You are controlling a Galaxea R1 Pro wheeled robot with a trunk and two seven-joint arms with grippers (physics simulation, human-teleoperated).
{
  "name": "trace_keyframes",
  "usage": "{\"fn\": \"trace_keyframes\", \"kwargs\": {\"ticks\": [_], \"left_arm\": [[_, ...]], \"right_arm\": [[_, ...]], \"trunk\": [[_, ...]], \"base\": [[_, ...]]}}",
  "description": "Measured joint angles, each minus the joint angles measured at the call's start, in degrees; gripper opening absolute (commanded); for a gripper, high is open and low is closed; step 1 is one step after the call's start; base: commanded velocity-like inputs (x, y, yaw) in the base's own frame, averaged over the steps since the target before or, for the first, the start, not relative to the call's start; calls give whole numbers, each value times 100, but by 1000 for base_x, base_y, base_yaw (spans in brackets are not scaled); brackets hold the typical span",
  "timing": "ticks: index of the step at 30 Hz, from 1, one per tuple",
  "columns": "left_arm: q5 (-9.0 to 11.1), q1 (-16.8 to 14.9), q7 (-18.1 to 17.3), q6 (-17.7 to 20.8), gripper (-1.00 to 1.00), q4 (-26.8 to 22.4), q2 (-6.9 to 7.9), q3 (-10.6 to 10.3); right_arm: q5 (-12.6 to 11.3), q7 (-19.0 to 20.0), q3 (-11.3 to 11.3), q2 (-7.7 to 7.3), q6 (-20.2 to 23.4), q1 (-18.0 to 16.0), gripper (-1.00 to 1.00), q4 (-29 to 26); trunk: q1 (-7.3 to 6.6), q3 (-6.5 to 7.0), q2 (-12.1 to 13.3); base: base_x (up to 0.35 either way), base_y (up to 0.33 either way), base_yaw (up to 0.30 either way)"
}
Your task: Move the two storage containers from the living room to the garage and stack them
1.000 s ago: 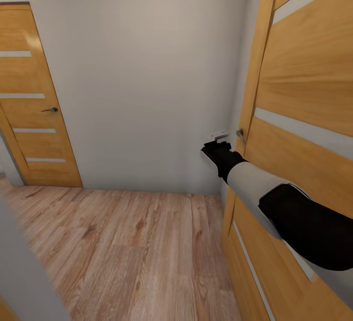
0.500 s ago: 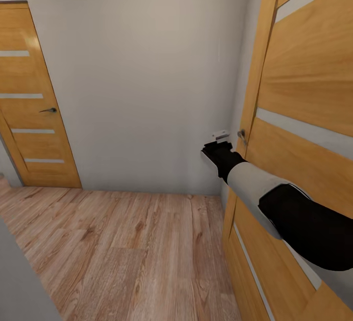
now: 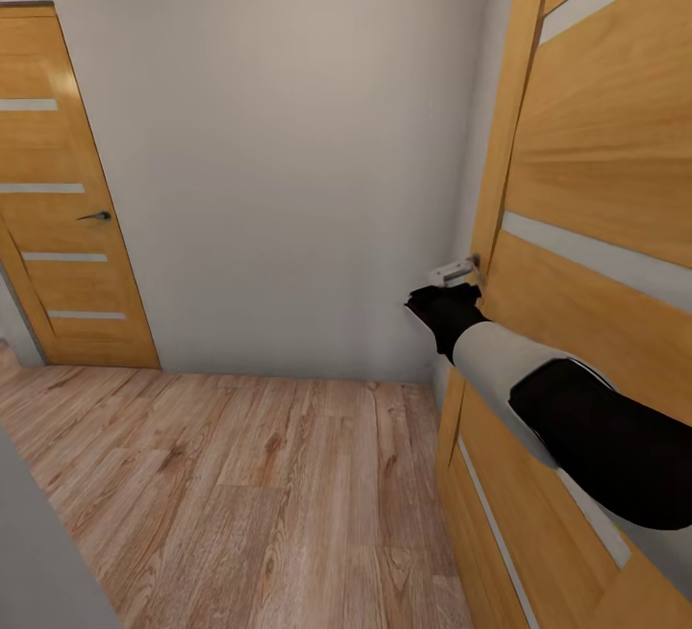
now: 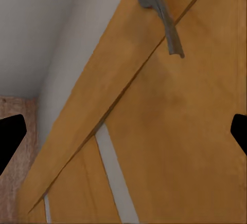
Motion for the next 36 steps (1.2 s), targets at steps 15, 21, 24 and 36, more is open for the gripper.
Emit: {"fn": "trace_keyframes", "kwargs": {"ticks": [15,21,24,36], "left_arm": [[-1,0,0,-2,100,0,0,-8],[-3,-1,0,-2,100,2,-8,-9],[-3,-2,0,-2,100,3,-9,-10],[-3,-2,-3,-3,100,3,-3,-10]], "right_arm": [[88,-12,172,-499,10,0,100,11],[47,3,195,-782,-27,0,100,5],[42,6,206,-795,-26,0,100,3],[24,-118,215,-834,-26,0,100,2]], "trunk": [[0,0,0],[0,0,0],[0,0,0],[0,0,0]], "base": [[0,0,0],[0,0,0],[0,0,0],[0,0,0]]}}
